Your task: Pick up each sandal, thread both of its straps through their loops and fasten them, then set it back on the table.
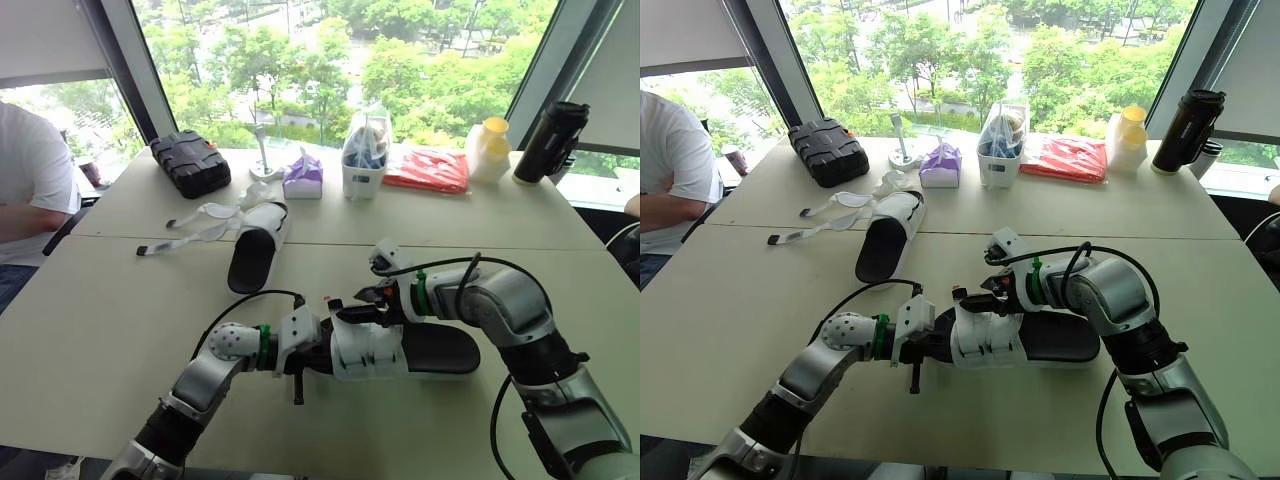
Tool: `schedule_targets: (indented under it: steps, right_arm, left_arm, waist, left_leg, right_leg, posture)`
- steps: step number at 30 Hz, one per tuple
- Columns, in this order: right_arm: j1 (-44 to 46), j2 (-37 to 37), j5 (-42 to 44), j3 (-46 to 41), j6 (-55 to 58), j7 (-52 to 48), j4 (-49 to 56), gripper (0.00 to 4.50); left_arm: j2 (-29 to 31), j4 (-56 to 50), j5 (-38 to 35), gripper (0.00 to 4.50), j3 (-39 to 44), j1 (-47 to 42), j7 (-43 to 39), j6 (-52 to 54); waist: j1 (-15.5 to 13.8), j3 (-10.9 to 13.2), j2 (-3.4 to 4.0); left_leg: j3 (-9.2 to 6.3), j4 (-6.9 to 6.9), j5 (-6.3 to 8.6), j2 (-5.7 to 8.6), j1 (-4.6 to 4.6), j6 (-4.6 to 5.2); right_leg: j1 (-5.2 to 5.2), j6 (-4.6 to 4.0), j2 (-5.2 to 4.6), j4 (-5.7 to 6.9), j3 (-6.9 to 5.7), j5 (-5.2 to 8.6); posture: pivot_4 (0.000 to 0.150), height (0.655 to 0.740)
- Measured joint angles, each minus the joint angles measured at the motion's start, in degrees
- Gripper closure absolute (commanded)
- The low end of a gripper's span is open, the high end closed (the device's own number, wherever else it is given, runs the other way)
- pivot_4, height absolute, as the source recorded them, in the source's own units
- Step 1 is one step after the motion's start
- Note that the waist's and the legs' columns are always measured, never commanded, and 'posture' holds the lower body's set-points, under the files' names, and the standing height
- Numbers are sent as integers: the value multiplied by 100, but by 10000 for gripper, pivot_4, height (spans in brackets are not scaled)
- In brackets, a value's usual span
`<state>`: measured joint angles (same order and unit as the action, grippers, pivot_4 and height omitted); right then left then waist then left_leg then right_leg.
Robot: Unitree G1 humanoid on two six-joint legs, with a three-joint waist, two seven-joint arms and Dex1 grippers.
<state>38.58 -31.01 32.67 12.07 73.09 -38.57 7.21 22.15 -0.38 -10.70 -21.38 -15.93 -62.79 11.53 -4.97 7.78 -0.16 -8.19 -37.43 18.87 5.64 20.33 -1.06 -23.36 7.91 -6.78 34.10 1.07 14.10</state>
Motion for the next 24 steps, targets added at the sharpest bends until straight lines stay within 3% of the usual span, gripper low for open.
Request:
schedule_targets:
  steps: [17,20,24]
  right_arm:
    - [623,308,422,-37,418,-603,-533,9798]
    - [622,308,408,85,380,-674,-534,17622]
    - [623,318,369,113,299,-705,-571,38792]
  left_arm:
    - [19,0,0,45000,0,10,-18,-64]
    - [29,-1,0,45000,2,13,-11,-68]
    - [57,-14,0,45000,22,26,-9,-71]
  waist:
    - [24,1,3]
    - [44,1,3]
    - [106,1,3]
  left_leg:
    - [1,0,-5,2,4,-9]
    - [0,-1,-5,4,3,-9]
    - [-1,-2,-5,10,2,-9]
  right_leg:
    - [-3,0,-1,-1,1,0]
    - [-2,0,-2,-1,1,0]
    - [1,0,-7,-1,1,0]
  posture:
    - [1500,7400]
    - [1500,7400]
    - [1500,7400]
